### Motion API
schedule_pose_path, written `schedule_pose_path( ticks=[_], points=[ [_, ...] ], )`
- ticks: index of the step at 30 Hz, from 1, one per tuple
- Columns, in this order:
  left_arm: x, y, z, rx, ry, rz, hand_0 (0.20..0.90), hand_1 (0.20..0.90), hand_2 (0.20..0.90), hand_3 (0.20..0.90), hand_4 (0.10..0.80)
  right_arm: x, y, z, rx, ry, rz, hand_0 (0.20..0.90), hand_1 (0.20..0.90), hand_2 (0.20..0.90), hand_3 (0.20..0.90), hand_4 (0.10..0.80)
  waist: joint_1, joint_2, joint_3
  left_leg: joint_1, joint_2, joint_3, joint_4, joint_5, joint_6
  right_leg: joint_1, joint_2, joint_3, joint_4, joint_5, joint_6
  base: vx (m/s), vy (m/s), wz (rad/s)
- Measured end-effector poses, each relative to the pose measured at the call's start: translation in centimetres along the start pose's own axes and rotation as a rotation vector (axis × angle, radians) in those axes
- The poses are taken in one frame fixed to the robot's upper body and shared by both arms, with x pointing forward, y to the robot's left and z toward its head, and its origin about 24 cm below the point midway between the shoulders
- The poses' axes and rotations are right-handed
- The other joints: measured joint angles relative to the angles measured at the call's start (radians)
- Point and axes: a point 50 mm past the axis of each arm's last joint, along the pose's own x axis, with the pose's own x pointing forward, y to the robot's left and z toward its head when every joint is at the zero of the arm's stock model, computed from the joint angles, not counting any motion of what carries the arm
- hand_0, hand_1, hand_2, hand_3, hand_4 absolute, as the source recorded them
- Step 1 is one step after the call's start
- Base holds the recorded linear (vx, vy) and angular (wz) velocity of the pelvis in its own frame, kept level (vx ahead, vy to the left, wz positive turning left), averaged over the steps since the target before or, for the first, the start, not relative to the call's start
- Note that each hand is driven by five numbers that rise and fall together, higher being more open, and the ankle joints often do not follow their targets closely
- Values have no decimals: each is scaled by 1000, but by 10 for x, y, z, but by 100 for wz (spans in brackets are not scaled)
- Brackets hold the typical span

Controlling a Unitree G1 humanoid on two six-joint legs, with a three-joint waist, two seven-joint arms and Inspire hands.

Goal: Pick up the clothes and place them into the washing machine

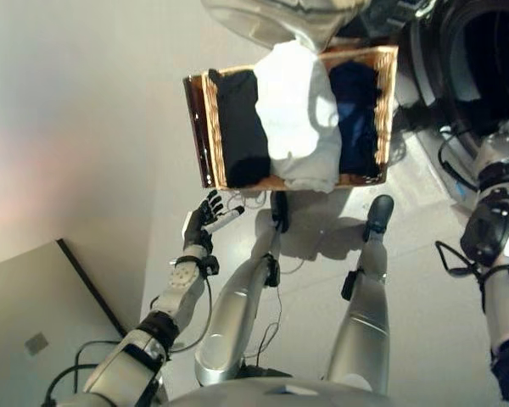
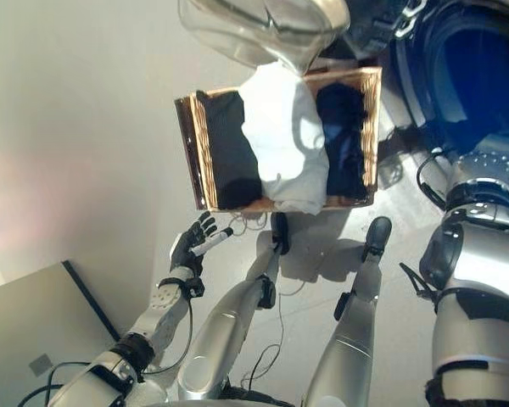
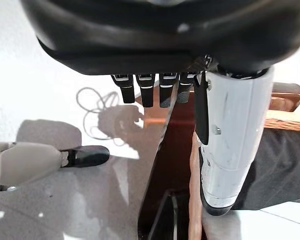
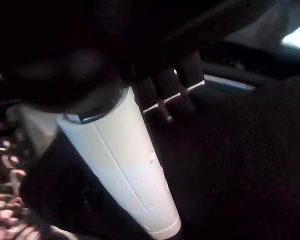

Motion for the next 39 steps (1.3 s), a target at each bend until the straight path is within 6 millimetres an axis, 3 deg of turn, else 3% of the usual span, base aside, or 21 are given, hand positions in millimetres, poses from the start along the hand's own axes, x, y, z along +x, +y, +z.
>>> schedule_pose_path(
  ticks=[4,9,11,12,13,23,32,39],
  points=[
    [1,3,6,12,-19,-6,900,900,900,900,800,-3,12,2,-67,-22,27,200,200,200,200,300,2,-1,0,-23,-3,-13,26,1,3,-21,-6,-1,45,-28,4,-17,-34,13],
    [1,10,10,30,-34,4,900,900,900,900,800,-10,40,14,-159,-86,77,200,200,200,200,300,11,-1,0,-54,-1,-18,54,1,3,-50,-5,0,77,-35,-6,-1,-8,4],
    [1,10,11,30,-36,8,900,900,900,900,800,-10,41,16,-187,-108,69,274,274,274,274,353,12,-1,1,-54,-1,-20,59,1,3,-50,-6,0,83,-37,-8,0,0,0],
    [1,10,12,30,-39,10,900,900,900,900,800,-10,41,18,-199,-117,59,477,477,477,477,498,14,-1,0,-56,0,-20,62,1,3,-51,-6,0,84,-37,-8,0,0,0],
    [1,10,12,29,-41,13,900,900,900,900,800,-10,41,19,-204,-120,54,900,900,900,900,800,14,-1,0,-57,0,-21,65,1,3,-51,-6,0,85,-37,-8,0,0,0],
    [1,13,22,41,-79,34,900,900,900,900,800,-7,40,26,-491,-206,-20,900,900,900,900,800,-4,-1,1,-87,3,-29,102,-7,5,-66,-5,-1,100,-36,-8,-3,1,1],
    [1,18,22,49,-77,54,900,900,900,900,800,-7,41,31,-535,-222,-55,900,900,900,900,800,-9,-6,-1,-88,10,-28,122,-9,4,-63,0,3,112,-36,-8,0,0,0],
    [0,19,21,49,-73,73,900,900,900,900,800,-7,39,30,-550,-221,-83,900,900,900,900,800,-9,-38,-4,-89,18,-28,138,-14,0,-62,8,4,119,-35,-10,0,0,-1]
  ],
)
